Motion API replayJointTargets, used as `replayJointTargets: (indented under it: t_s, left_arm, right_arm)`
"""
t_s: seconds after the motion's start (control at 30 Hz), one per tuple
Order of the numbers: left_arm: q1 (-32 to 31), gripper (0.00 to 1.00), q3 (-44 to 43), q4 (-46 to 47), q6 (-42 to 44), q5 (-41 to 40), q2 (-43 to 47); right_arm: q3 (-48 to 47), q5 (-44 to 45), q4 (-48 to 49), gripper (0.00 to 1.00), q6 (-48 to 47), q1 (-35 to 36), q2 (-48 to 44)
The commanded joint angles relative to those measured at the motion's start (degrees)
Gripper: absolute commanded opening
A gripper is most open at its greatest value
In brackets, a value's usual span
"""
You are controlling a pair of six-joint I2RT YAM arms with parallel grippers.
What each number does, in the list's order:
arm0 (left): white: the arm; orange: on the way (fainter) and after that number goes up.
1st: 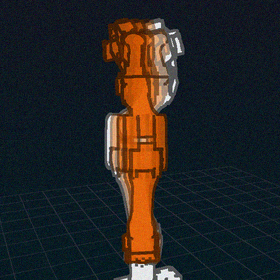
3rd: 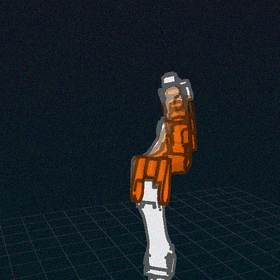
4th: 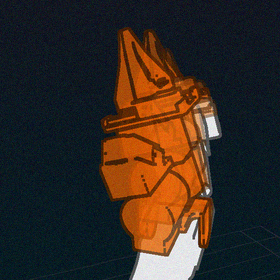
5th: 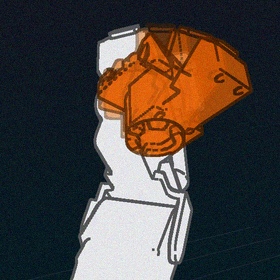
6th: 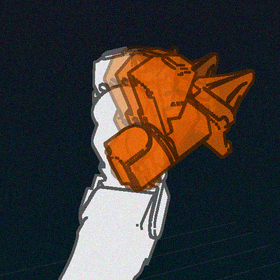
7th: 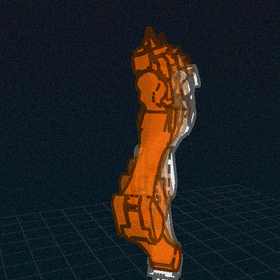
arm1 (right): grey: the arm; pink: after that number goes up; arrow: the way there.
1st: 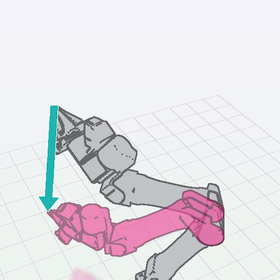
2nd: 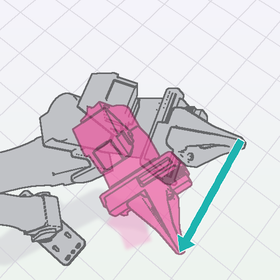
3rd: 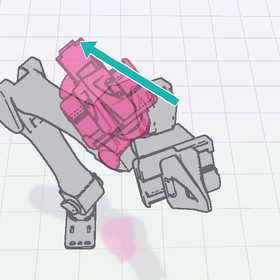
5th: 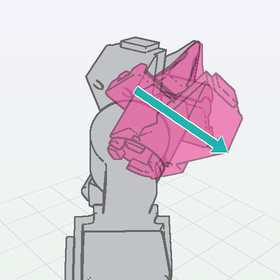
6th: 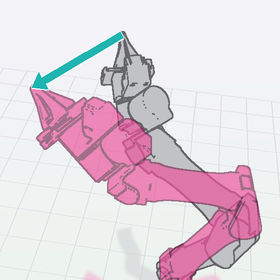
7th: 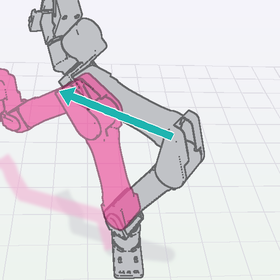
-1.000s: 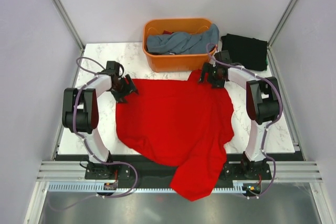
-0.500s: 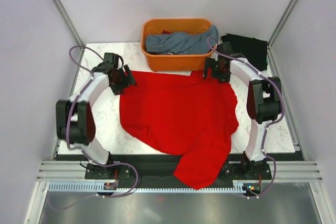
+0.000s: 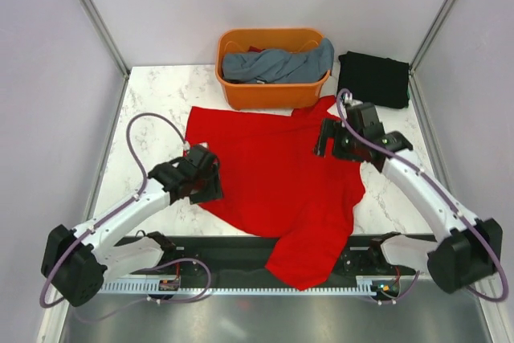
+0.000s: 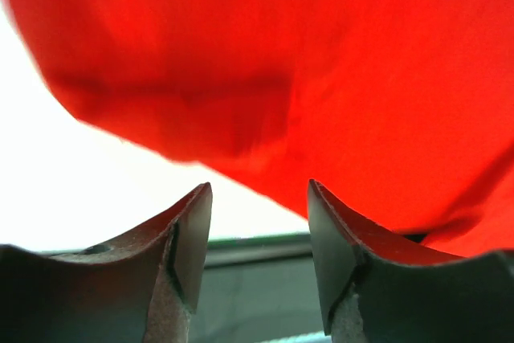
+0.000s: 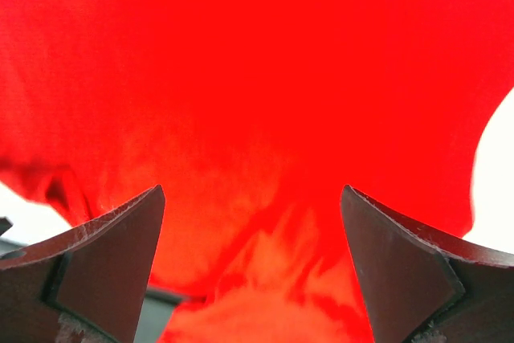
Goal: Fold and stack the t-shirts
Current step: Flatten the tshirt out
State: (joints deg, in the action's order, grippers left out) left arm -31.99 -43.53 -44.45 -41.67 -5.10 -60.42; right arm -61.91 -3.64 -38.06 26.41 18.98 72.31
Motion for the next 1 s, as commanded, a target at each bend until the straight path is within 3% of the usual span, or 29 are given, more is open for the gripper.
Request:
replayJointTargets:
  t_s: [0.0, 0.1, 0.33, 0.47, 0.97]
  left_arm:
    - [-7.19, 0.57, 0.81, -1.08, -8.94, -4.21, -1.18]
    - [-13.52, 0.56, 0.64, -2.05, -11.14, -6.75, -5.21]
    - [-18.98, 0.56, -2.78, -5.12, -14.57, -13.08, -15.67]
    - [-19.08, 0.56, -5.51, -7.93, -15.99, -17.47, -19.11]
    - [-18.03, 0.49, -9.21, -9.17, -14.32, -20.56, -27.47]
  right_arm:
    - [7.75, -0.93, 0.09, 0.98, 6.88, 2.63, -7.17]
    - [11.28, -1.02, -0.43, 0.98, 7.51, 3.78, -11.84]
    - [12.52, -0.14, -3.33, 0.98, 5.75, 3.87, -15.18]
    - [12.78, -1.02, -3.16, 0.98, 5.84, 3.78, -15.98]
    - [15.24, -2.34, -1.75, 0.98, 5.4, 3.78, -16.5]
